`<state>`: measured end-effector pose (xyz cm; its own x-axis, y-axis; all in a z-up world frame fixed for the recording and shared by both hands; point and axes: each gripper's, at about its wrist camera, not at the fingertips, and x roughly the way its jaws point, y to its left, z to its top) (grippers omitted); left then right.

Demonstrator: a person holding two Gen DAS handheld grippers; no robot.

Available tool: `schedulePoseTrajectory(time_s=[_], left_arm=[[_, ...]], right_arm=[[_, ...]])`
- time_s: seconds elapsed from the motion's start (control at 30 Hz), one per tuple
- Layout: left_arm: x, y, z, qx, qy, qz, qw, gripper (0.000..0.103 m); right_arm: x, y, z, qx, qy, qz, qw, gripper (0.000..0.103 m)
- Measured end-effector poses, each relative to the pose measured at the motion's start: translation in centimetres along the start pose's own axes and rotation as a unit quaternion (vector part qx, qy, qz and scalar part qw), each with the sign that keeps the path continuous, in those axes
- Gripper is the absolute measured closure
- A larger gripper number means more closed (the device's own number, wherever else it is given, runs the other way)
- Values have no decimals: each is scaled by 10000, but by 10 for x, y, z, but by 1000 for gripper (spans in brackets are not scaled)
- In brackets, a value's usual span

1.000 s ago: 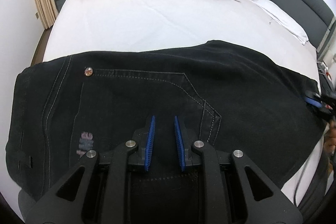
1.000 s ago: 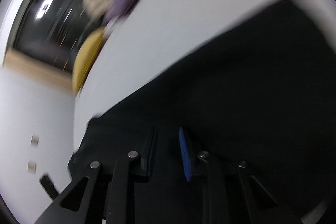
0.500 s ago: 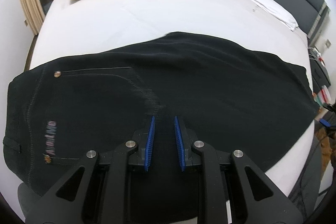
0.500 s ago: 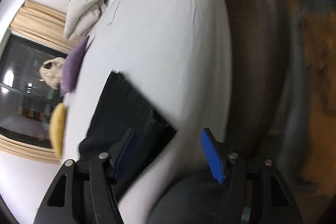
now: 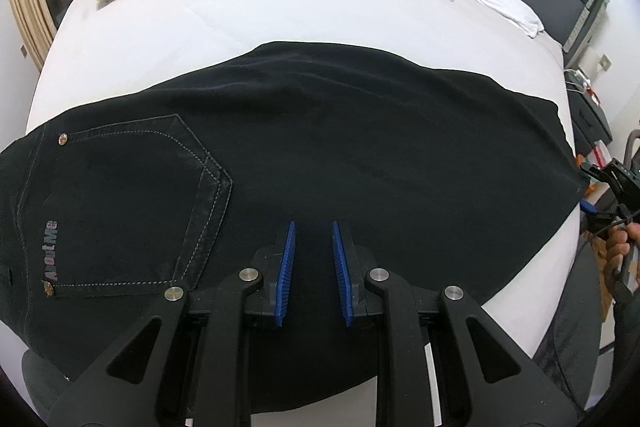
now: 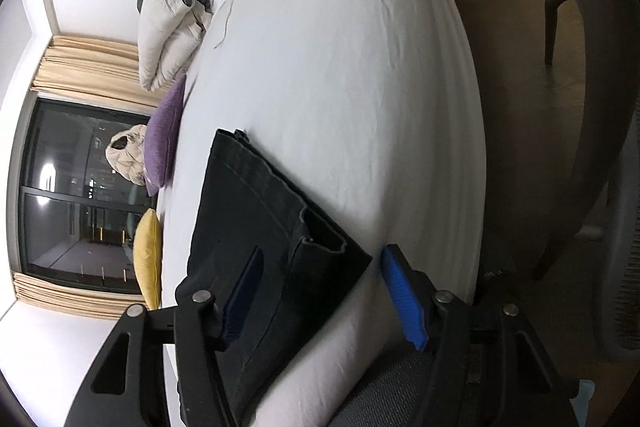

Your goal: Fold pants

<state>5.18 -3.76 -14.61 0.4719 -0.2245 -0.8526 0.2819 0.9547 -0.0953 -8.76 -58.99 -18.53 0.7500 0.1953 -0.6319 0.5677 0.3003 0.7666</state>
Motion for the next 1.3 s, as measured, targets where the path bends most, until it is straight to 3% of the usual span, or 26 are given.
schedulePoseTrajectory(time_s=[0.1, 0.3, 0.4, 0.5, 0.83, 0.9, 1.0, 1.3], left_arm=[[-2, 10, 4, -94, -80, 77, 9999, 85], [-11, 48, 26, -452, -295, 313, 9980, 85], [15, 72, 24, -734, 148, 371, 9965, 84], [18, 89, 17, -991, -28, -69, 9950, 84], [8, 99, 12, -1146, -81, -112, 9933, 84], [9, 99, 13, -1138, -86, -73, 9934, 84], [11, 96, 14, -1132, -87, -42, 9935, 84], [14, 90, 15, -1166, -67, 7, 9932, 84]], right_arm=[[1, 3, 1, 12, -84, -36, 10000, 50], [5, 15, -1, -168, -226, -147, 9995, 56], [5, 24, -7, -302, -227, -176, 9991, 60], [6, 32, -11, -425, -169, -39, 9989, 64], [12, 1, -4, 326, -269, 665, 9969, 65], [13, -6, -3, 521, -288, 818, 9949, 72], [15, -8, -1, 526, -222, 873, 9945, 86], [14, 1, 0, 477, -299, 891, 9944, 88]])
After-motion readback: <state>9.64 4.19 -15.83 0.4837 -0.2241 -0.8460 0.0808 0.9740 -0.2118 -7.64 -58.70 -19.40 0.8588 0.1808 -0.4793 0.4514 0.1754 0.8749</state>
